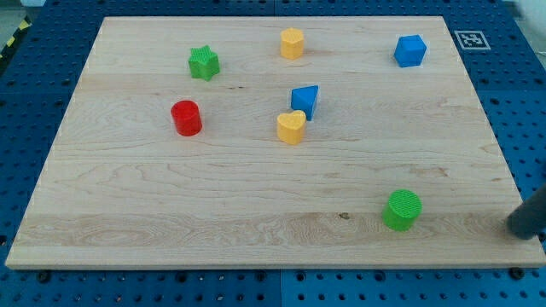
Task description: Push green circle to bit right
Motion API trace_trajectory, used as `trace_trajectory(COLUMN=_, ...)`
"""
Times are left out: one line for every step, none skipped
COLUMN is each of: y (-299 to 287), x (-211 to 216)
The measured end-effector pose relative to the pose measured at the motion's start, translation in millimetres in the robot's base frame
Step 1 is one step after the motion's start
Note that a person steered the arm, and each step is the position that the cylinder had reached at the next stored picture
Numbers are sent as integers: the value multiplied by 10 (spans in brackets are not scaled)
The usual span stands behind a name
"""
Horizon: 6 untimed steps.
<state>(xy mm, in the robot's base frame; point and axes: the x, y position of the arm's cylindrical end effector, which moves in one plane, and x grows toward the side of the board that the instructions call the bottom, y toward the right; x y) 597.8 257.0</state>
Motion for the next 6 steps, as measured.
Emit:
trace_trajectory(y=-668, x=50)
trace_trajectory(y=-1123, x=51)
trace_trajectory(y=-1483, x=-125)
trace_trajectory(y=-1193, x=-372)
trace_trajectory(y=-525, x=-343)
trace_trajectory(y=-827, x=-433)
